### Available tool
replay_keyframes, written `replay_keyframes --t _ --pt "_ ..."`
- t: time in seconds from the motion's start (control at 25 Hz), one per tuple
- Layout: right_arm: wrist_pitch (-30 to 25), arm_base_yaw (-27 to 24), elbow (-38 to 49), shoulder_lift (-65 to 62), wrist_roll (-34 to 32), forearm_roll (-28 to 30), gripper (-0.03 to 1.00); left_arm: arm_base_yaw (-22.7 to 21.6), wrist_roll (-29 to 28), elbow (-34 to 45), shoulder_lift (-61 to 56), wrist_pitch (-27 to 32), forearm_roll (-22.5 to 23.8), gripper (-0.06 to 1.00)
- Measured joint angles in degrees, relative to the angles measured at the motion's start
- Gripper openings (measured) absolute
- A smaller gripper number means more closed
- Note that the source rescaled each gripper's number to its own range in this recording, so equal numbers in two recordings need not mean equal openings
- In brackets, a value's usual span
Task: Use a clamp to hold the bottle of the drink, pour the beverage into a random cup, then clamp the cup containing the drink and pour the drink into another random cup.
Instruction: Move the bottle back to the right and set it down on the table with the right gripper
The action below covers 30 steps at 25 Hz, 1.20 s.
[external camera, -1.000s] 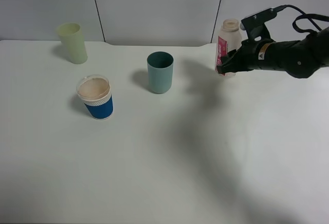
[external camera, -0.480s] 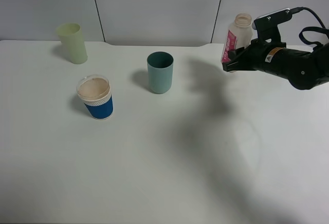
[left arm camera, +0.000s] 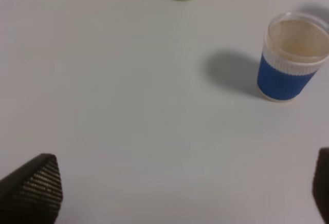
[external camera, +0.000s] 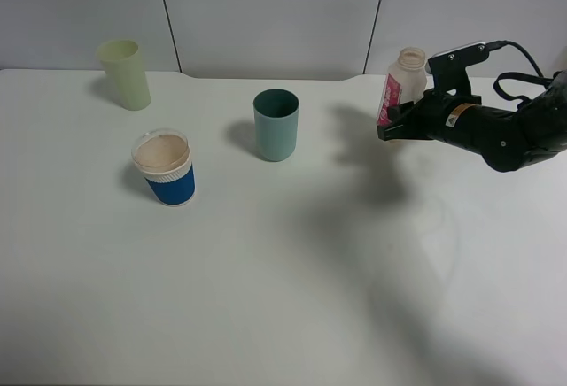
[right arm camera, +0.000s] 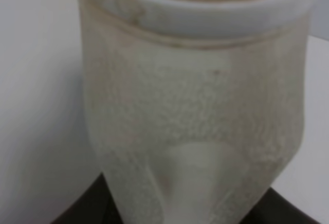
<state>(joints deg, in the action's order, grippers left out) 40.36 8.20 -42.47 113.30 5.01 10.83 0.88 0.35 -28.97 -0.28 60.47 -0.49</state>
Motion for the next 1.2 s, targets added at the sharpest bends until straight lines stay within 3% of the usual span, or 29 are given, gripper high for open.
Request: replay_keyframes --t 0.48,1.2 --pt "6.8 0.0 -0.1 4.2 0.0 -3.1 0.00 0.0 0.0 0.0 0.0 0.0 0.0 0.99" --pt "7.7 0.0 -0.1 4.6 -0.2 -7.1 0.00 0.0 0.0 0.0 0.0 0.0 0.0 0.99"
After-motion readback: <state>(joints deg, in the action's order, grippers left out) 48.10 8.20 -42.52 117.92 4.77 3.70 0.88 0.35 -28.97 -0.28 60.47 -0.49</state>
